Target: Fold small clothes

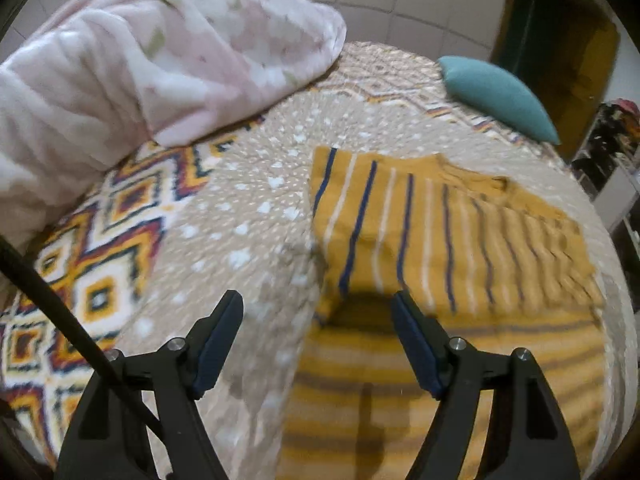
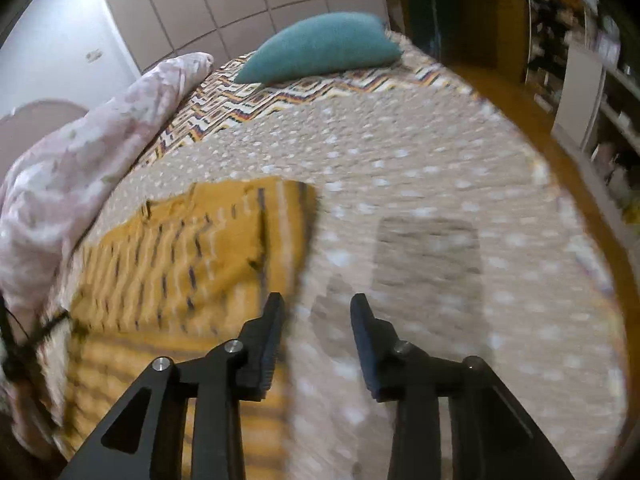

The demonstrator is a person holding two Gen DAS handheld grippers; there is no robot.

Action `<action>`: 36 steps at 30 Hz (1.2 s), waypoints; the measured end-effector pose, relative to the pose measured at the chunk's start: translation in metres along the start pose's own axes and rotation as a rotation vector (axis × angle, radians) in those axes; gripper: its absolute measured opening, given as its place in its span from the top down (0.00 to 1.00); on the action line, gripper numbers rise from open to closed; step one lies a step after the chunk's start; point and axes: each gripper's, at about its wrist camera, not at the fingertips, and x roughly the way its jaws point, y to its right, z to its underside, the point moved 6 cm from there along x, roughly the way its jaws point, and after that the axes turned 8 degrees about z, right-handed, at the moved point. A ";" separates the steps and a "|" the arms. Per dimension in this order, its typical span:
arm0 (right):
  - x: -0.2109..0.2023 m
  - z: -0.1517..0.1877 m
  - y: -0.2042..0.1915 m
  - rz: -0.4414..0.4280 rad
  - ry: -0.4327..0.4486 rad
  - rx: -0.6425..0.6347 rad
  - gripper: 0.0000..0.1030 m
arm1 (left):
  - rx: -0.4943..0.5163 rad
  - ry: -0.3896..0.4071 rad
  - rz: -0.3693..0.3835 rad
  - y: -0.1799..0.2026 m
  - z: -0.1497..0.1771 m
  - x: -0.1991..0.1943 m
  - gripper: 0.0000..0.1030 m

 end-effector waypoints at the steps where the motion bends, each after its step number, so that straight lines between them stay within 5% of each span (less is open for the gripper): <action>1: -0.011 0.006 0.011 0.055 0.016 -0.031 0.56 | 0.007 0.009 -0.001 -0.001 0.006 -0.011 0.26; 4: -0.040 0.031 0.046 0.249 0.052 -0.119 0.51 | 0.020 0.026 -0.029 -0.013 0.033 -0.043 0.25; 5: -0.046 0.040 0.051 0.255 0.051 -0.123 0.51 | 0.010 0.022 -0.030 -0.018 0.041 -0.048 0.24; 11: -0.061 0.126 0.032 -0.064 -0.025 -0.034 0.51 | -0.168 -0.062 0.115 -0.039 0.099 -0.063 0.23; 12: -0.059 0.140 0.021 -0.116 -0.044 -0.025 0.51 | -0.190 -0.076 0.141 -0.039 0.106 -0.062 0.26; 16: -0.051 0.188 -0.024 -0.280 -0.097 0.010 0.51 | -0.210 -0.125 0.197 -0.026 0.135 -0.060 0.63; 19: -0.050 0.204 -0.047 -0.362 -0.107 0.053 0.51 | -0.197 -0.115 0.220 -0.014 0.150 -0.067 0.65; 26: -0.053 0.220 -0.062 -0.444 -0.118 0.094 0.50 | -0.231 -0.107 0.300 -0.002 0.173 -0.082 0.65; 33: -0.056 0.226 -0.054 -0.468 -0.110 0.133 0.50 | -0.198 -0.105 0.272 0.003 0.188 -0.088 0.65; 36: -0.057 0.228 -0.052 -0.468 -0.098 0.143 0.50 | -0.192 -0.094 0.267 0.006 0.189 -0.086 0.57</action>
